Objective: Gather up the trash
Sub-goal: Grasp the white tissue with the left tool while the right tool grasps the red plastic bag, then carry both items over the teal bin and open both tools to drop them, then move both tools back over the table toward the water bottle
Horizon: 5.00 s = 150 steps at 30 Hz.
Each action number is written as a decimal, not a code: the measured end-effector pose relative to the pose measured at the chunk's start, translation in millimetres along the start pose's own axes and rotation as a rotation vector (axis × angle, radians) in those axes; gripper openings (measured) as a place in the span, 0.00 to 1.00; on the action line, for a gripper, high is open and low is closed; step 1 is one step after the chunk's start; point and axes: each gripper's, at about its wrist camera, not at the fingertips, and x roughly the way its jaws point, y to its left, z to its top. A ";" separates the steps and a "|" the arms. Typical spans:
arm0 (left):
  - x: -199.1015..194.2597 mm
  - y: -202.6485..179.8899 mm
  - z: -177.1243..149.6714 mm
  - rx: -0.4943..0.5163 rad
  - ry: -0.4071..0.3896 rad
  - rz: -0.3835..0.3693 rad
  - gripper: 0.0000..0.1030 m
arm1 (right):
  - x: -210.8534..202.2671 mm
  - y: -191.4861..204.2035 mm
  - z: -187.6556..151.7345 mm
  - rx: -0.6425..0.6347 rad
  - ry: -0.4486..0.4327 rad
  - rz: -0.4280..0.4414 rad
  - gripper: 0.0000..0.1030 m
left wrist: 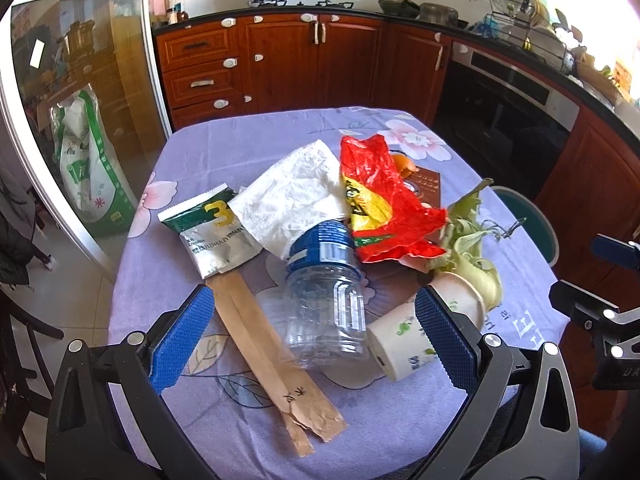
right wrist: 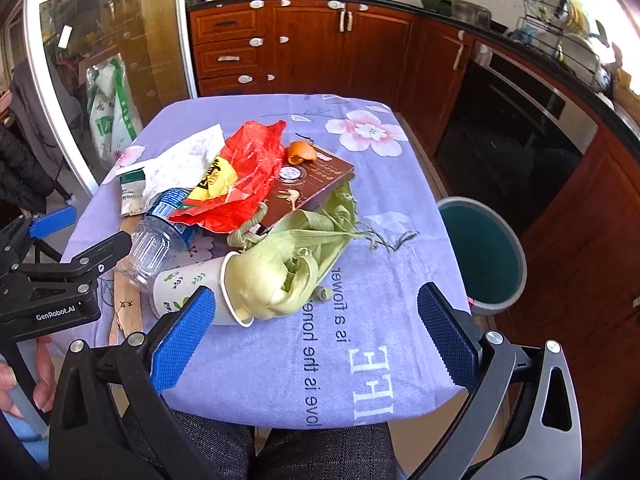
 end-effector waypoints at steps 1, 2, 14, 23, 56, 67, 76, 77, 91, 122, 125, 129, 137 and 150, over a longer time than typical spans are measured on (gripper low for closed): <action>5.0 6.5 0.7 0.003 0.004 0.020 0.97 | 3.0 5.3 4.4 -0.023 0.004 0.023 0.94; 10.6 13.9 1.4 0.000 0.010 0.032 0.97 | 6.4 11.5 9.4 -0.046 0.008 0.048 0.94; 65.5 73.7 28.3 -0.019 0.111 0.009 0.97 | 71.9 85.5 50.3 -0.351 0.120 0.131 0.77; 112.0 64.5 72.9 0.134 0.147 -0.091 0.97 | 114.0 101.7 60.7 -0.477 0.217 0.106 0.59; 12.2 19.9 119.2 0.154 -0.077 -0.097 0.08 | 20.8 0.2 119.9 -0.039 -0.061 0.289 0.02; -9.0 -58.6 125.3 0.257 -0.105 -0.186 0.08 | -32.3 -71.8 123.8 0.051 -0.179 0.183 0.02; -8.5 -165.2 144.9 0.399 -0.119 -0.325 0.08 | -51.4 -167.4 95.1 0.174 -0.193 0.038 0.02; -7.3 -178.1 146.2 0.411 -0.117 -0.342 0.08 | -48.3 -178.1 90.0 0.188 -0.181 0.024 0.02; 79.2 -302.1 130.1 0.468 0.071 -0.442 0.08 | 63.6 -281.9 15.5 0.381 0.063 0.042 0.02; 176.0 -379.0 120.3 0.484 0.181 -0.450 0.96 | 68.8 -348.2 -2.1 0.522 0.082 -0.088 0.92; 173.9 -369.8 124.2 0.471 0.183 -0.437 0.96 | 69.3 -346.5 0.7 0.534 0.074 -0.076 0.92; 160.4 -352.6 124.5 0.452 0.179 -0.414 0.96 | 65.3 -341.4 1.7 0.539 0.073 -0.069 0.92; 129.1 -310.0 128.1 0.402 0.160 -0.375 0.96 | 52.7 -312.6 13.0 0.513 0.059 -0.049 0.92; 79.3 -190.1 113.8 0.307 0.109 -0.265 0.96 | 24.3 -220.7 39.4 0.395 0.020 0.027 0.92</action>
